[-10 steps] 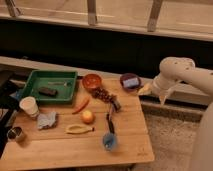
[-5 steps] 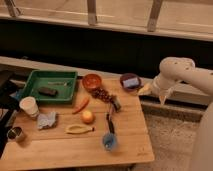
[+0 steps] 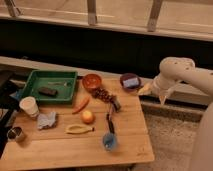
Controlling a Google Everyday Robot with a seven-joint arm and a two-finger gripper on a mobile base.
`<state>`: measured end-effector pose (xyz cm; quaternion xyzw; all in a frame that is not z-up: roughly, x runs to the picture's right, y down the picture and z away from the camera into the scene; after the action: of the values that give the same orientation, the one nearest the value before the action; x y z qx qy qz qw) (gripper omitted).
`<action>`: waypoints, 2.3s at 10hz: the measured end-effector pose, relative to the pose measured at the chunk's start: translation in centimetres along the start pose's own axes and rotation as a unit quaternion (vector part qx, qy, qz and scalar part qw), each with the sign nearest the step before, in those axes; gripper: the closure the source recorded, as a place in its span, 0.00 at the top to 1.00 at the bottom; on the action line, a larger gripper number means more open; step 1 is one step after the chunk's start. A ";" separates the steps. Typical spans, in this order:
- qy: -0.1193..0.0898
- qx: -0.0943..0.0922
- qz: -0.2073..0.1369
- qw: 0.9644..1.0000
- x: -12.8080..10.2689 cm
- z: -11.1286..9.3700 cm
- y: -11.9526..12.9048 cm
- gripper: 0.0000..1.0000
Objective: Place sponge in metal cup
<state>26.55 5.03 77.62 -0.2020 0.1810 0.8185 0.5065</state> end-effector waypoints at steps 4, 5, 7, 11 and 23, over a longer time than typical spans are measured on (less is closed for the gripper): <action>0.000 0.000 0.000 1.000 0.0 0.0 0.0 0.80; 0.000 0.000 0.000 1.000 0.0 0.0 0.0 0.80; -0.005 -0.002 0.003 1.000 -0.2 0.0 0.2 0.80; -0.044 -0.023 -0.010 0.999 -2.6 -1.3 3.7 0.80; -0.124 -0.094 -0.028 0.987 -7.7 -2.6 8.5 0.80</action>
<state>22.35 -5.70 80.15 -0.1507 0.0328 0.8360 0.5266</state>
